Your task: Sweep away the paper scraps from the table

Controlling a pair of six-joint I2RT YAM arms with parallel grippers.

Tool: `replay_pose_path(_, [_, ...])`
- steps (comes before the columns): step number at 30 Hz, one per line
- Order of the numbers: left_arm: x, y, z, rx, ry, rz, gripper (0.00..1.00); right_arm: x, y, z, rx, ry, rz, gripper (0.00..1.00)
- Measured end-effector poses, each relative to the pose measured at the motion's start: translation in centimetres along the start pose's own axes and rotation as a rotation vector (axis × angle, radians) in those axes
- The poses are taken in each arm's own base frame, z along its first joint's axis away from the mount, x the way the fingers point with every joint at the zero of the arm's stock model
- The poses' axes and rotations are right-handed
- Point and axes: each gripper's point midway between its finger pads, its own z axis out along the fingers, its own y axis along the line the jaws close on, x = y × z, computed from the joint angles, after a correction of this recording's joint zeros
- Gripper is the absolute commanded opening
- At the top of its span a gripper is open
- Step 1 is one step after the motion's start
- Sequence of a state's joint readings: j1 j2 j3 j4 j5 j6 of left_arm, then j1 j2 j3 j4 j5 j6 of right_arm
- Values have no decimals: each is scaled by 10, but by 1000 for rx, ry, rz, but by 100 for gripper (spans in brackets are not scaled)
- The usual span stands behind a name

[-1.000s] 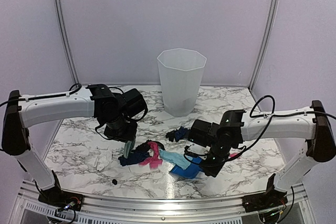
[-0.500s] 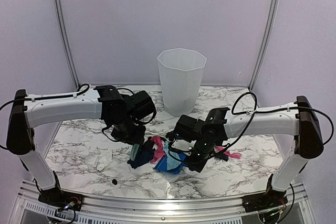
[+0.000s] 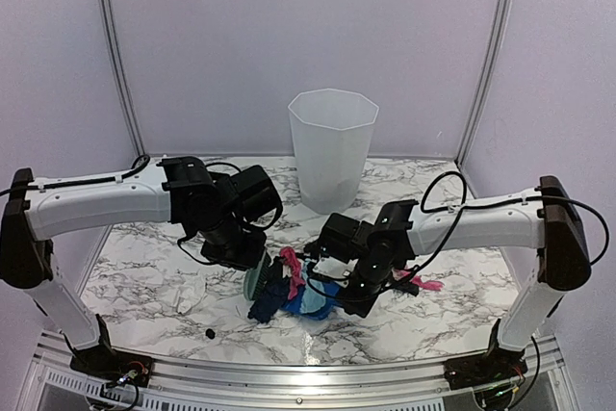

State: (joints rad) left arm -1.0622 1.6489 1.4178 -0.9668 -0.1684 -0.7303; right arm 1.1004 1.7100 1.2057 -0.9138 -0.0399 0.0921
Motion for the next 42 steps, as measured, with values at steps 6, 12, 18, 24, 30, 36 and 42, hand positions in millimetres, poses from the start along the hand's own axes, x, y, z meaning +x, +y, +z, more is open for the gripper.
replay_pose_path(6, [-3, 6, -2, -26, -22, -17, 0, 12, 0, 0, -5, 13, 2, 0])
replay_pose_path(12, [-11, 20, -7, -103, -62, -19, 0, 15, 1, -4, -14, 10, 17, 0])
replay_pose_path(18, [-35, 20, -12, -139, -118, -21, 0, 19, 1, -4, -12, 20, 61, 0])
replay_pose_path(24, [-54, 23, -2, -184, -131, -14, 0, 23, -5, -2, 12, 32, 103, 0])
replay_pose_path(30, [-65, 34, 4, -242, -141, -18, 0, 22, -11, -3, 19, 30, 143, 0])
replay_pose_path(36, [-77, 54, -7, -335, -193, -33, 0, 22, -13, -3, 23, 29, 147, 0])
replay_pose_path(42, [-90, 76, -33, -466, -282, -60, 0, 22, -13, -2, 23, 30, 146, 0])
